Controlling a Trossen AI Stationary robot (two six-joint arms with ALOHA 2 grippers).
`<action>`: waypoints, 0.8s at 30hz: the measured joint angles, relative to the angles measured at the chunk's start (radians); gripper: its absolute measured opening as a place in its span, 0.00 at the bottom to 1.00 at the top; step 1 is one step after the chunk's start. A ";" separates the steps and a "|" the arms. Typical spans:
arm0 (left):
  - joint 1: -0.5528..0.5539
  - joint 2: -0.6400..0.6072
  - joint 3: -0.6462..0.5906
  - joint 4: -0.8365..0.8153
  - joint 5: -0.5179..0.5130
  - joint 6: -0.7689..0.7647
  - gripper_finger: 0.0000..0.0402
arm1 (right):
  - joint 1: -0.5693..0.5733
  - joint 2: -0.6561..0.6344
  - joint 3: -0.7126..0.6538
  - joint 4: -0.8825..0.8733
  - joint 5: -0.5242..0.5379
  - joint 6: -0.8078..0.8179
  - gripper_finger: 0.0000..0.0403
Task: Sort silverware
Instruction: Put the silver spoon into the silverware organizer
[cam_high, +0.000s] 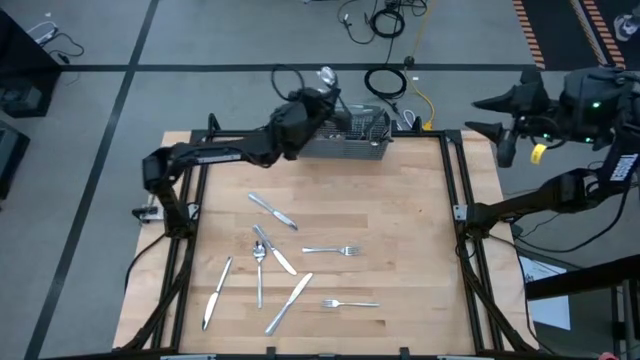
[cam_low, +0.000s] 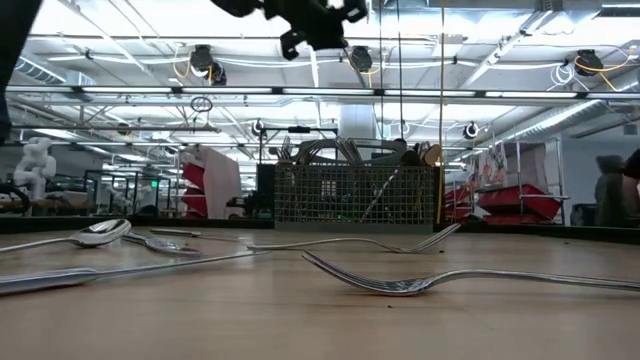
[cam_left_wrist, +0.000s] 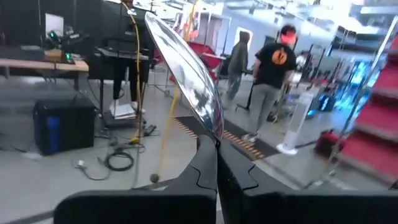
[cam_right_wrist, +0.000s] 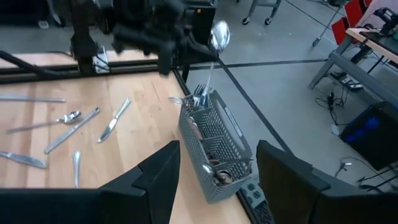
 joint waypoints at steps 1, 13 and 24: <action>-0.004 0.032 0.024 0.000 -0.010 0.027 0.00 | 0.000 -0.004 0.000 0.000 0.001 0.008 0.49; -0.023 0.395 0.367 0.024 -0.053 0.304 0.00 | 0.000 -0.011 0.000 0.000 -0.004 0.051 0.49; -0.019 0.552 0.434 0.120 -0.055 0.295 0.00 | 0.000 -0.011 0.000 0.000 -0.004 0.056 0.49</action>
